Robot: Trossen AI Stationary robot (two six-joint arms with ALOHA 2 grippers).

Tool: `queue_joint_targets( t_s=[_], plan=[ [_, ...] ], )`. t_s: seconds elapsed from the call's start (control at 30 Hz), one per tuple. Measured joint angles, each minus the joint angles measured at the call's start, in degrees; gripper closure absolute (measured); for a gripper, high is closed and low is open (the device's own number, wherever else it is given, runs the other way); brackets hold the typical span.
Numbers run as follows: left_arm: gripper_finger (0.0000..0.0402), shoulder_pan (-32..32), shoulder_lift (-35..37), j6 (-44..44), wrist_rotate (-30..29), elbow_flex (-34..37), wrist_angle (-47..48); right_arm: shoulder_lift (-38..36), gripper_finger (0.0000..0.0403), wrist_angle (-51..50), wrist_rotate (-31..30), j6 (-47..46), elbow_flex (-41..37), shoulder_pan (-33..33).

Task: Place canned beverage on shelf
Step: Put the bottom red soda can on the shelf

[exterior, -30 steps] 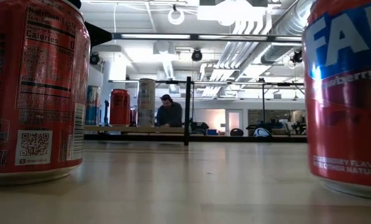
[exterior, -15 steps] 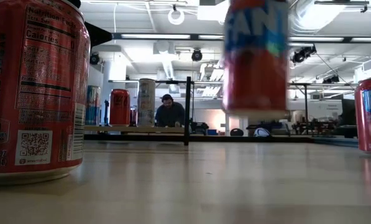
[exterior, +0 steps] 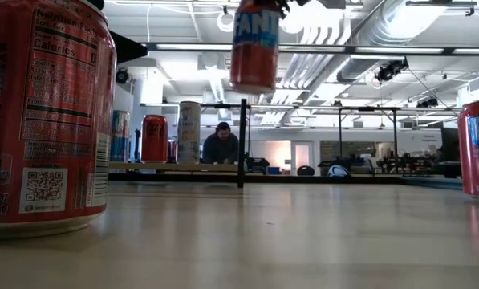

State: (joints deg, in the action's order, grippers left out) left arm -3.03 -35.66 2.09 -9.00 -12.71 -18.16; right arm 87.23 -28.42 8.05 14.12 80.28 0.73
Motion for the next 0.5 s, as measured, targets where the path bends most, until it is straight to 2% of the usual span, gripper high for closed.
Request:
queue_joint_targets(
  t_s=[0.2, 0.5],
  plan=[
    [0.0402, 0.00, -2.19, 1.64, -1.07, 0.00, -3.28, 9.30, 0.0146, -11.61, 9.72, 10.81, 18.48, 11.42],
    [0.0402, 0.00, -6.43, 1.14, -5.11, 0.00, -5.33, 31.00, 0.0159, -29.25, 21.07, 23.99, 50.73, 24.53]
  ],
)
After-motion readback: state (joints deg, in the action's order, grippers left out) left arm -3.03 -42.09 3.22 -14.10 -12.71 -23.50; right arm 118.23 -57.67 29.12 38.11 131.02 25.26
